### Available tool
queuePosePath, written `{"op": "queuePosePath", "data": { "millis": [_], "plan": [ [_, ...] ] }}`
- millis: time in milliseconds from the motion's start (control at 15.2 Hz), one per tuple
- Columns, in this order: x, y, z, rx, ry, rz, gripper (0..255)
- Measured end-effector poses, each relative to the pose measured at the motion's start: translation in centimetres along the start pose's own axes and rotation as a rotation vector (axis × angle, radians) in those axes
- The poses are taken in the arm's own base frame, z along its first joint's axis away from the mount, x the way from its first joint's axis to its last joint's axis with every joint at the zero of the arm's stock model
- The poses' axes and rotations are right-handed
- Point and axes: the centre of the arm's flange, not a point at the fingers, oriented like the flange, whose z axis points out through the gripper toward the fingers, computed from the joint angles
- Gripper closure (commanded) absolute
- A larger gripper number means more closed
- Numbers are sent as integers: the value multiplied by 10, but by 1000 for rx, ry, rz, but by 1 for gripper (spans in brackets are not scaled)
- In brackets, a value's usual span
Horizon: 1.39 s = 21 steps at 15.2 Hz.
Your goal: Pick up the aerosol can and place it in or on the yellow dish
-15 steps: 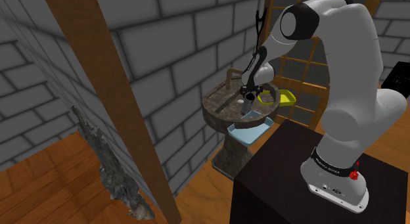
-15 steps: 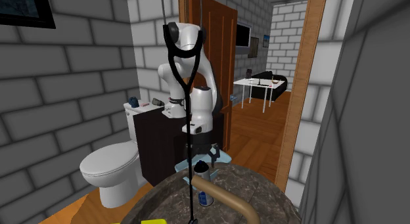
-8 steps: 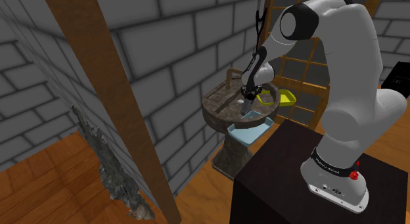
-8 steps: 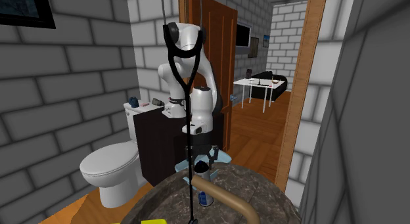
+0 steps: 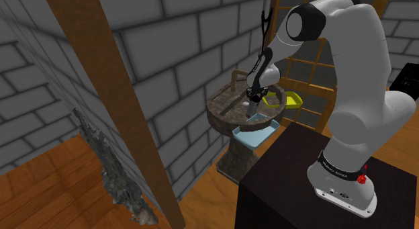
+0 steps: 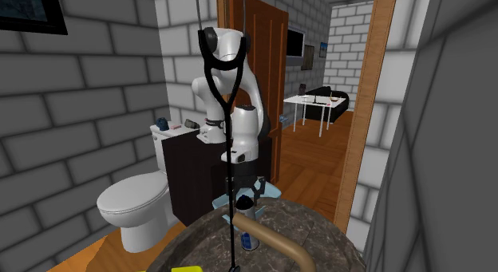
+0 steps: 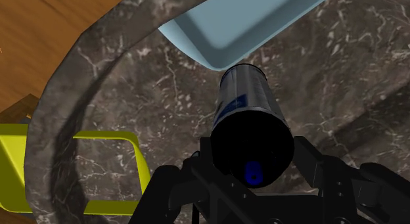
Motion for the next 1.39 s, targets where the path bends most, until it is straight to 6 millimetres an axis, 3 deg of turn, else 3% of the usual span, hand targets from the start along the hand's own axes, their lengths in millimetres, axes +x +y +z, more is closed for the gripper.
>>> {"op": "queuePosePath", "data": {
  "millis": [198, 1386],
  "plan": [
    [0, 0, -5, 0, -1, 0, 255],
    [21, 3, -97, 0, -1, 0, 255]
  ]
}}
